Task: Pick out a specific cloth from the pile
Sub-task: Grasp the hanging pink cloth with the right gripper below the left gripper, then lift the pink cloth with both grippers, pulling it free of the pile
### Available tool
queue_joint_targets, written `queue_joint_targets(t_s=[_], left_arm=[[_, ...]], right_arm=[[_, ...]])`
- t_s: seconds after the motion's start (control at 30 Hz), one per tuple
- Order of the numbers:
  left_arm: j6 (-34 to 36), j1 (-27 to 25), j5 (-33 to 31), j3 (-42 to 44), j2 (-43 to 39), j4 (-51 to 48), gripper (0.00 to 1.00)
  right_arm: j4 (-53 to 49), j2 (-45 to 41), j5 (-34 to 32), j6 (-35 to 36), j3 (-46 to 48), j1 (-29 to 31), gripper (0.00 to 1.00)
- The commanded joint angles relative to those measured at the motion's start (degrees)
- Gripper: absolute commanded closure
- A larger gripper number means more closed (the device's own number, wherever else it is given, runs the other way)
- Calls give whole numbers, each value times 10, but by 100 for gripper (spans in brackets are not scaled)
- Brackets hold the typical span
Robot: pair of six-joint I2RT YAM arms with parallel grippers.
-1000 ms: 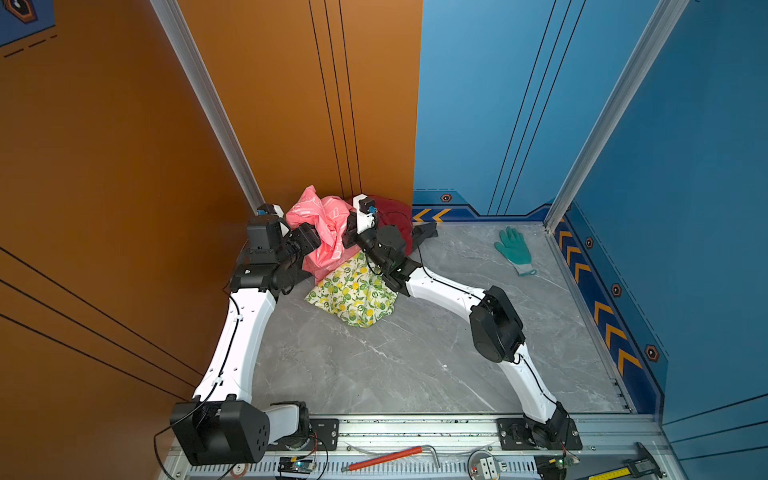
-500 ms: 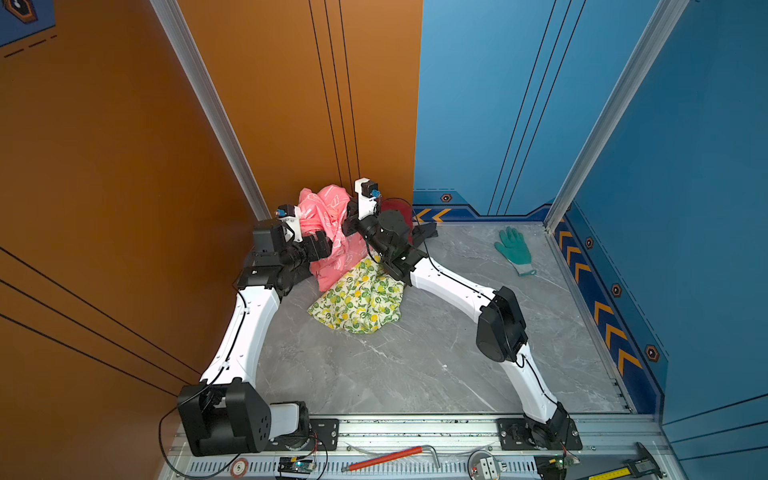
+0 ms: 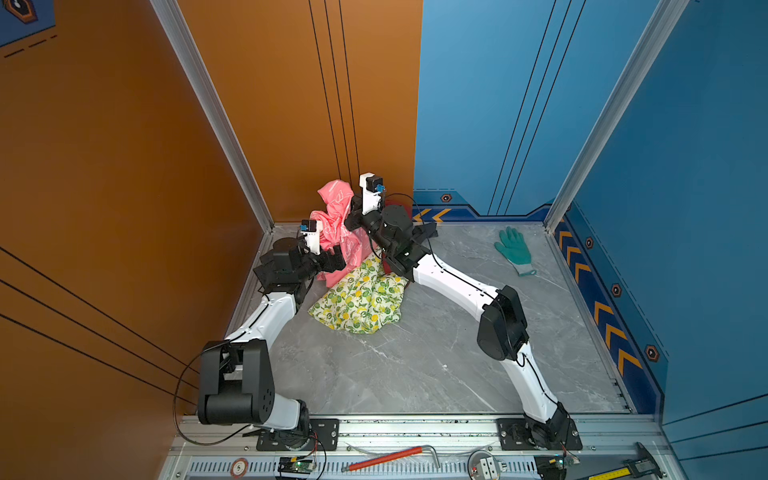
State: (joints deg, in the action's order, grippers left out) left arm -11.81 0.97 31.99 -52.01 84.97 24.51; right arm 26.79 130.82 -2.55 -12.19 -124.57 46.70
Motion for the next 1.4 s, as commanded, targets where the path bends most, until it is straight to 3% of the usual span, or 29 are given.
queue_joint_targets(t_s=[0.0,0.3,0.4,0.47,0.6,0.7,1.0,1.07,1.23,1.37], left_arm=[[-14,-26,26,5,39,114,5],[-12,-82,-10,8,90,207,4],[-16,-93,-49,-16,128,238,12],[-26,-93,-68,-37,151,253,37],[-57,-82,-123,-106,178,255,100],[-95,-68,-155,-153,185,255,100],[-114,-48,-279,-227,136,234,100],[-112,-46,-296,-248,121,220,100],[-112,-50,-320,-329,97,150,100],[-116,-63,-333,-394,91,88,100]], right_arm=[[41,-19,16,-21,-40,-1,100],[11,-12,17,-19,-49,-11,100],[10,-18,17,-23,-40,-8,100],[15,-29,14,-22,-19,-6,100],[41,-69,14,-23,57,-7,100],[57,-101,15,-23,118,-8,100],[78,-195,53,-5,300,-12,100],[96,-207,65,-5,342,-13,91],[146,-225,81,6,432,-14,49],[164,-233,83,25,475,-14,25]])
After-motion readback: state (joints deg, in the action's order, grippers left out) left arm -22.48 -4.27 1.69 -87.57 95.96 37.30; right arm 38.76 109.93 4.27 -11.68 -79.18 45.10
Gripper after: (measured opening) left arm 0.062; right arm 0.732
